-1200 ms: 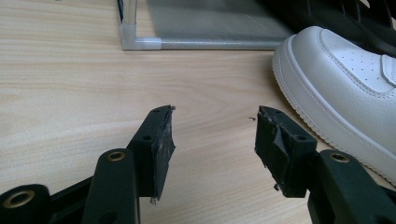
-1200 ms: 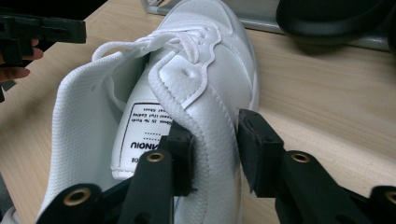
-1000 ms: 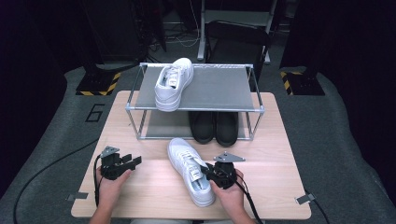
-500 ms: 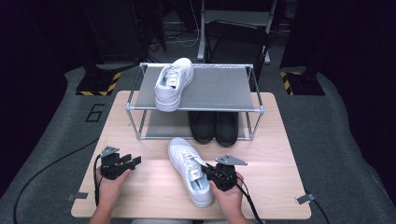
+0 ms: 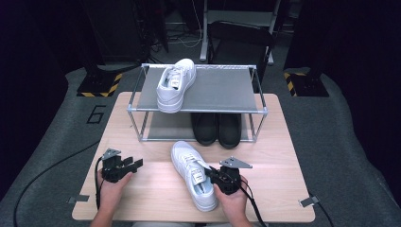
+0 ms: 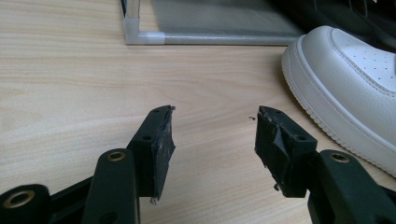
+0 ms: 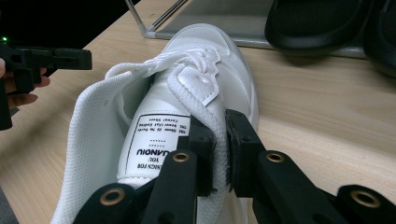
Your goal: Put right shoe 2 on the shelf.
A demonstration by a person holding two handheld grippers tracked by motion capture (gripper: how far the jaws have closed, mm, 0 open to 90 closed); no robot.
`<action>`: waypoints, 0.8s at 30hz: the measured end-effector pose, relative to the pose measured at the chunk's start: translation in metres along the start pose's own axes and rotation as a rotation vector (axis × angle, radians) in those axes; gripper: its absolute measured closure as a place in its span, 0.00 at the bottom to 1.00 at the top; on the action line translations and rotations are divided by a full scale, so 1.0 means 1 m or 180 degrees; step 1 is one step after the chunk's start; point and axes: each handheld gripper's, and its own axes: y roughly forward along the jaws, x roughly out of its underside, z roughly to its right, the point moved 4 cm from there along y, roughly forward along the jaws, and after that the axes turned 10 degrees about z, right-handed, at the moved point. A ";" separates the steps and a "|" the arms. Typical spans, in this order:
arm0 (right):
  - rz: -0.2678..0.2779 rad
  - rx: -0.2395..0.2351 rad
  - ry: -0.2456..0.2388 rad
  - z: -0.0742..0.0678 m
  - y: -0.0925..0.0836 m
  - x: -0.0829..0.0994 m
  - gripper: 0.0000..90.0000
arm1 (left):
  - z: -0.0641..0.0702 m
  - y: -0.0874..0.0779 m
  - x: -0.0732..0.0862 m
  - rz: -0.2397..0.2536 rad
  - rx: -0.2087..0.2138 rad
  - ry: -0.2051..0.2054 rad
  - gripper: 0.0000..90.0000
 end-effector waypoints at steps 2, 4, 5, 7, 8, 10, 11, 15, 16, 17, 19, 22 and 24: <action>0.0001 -0.0014 0.0069 0.000 -0.001 0.000 0.92 | -0.001 0.000 0.000 -0.0002 -0.0005 0.0020 0.51; -0.0009 -0.0017 0.0066 0.001 -0.002 -0.001 0.92 | -0.001 0.000 0.001 0.0031 -0.0023 -0.0014 0.51; -0.0013 -0.0034 0.0049 0.001 -0.003 -0.001 0.92 | -0.001 0.000 0.001 0.0031 -0.0022 -0.0018 0.51; -0.0010 -0.0066 0.0045 0.002 -0.005 -0.002 0.92 | -0.001 -0.001 0.001 0.0007 -0.0014 -0.0017 0.51; -0.0017 -0.0072 0.0052 0.002 -0.005 -0.002 0.92 | -0.001 -0.001 0.001 0.0011 -0.0017 -0.0021 0.51; -0.0022 -0.0076 0.0088 0.003 -0.008 -0.004 0.92 | -0.001 -0.001 0.001 0.0009 -0.0019 -0.0016 0.51; -0.0008 -0.0063 0.0083 0.003 -0.008 -0.005 0.92 | -0.001 -0.002 0.001 0.0007 -0.0021 -0.0003 0.51; 0.0037 -0.0060 0.0092 0.006 -0.013 -0.009 0.92 | -0.002 -0.002 0.001 0.0018 -0.0019 0.0011 0.51; 0.0060 -0.0062 0.0117 0.006 -0.015 -0.011 0.92 | -0.002 -0.003 0.001 0.0000 -0.0018 -0.0007 0.51; 0.0075 -0.0058 0.0134 0.006 -0.017 -0.012 0.92 | -0.002 -0.003 0.002 -0.0001 -0.0024 0.0002 0.51; 0.0090 -0.0028 0.0114 0.007 -0.021 -0.015 0.92 | -0.003 -0.001 0.002 0.0064 -0.0059 0.0000 0.50; 0.0103 -0.0044 0.0087 0.007 -0.026 -0.021 0.92 | -0.003 -0.003 0.004 0.0019 -0.0058 -0.0027 0.48; 0.0104 -0.0060 0.0095 0.007 -0.029 -0.025 0.92 | -0.003 -0.003 0.004 0.0027 -0.0060 -0.0013 0.47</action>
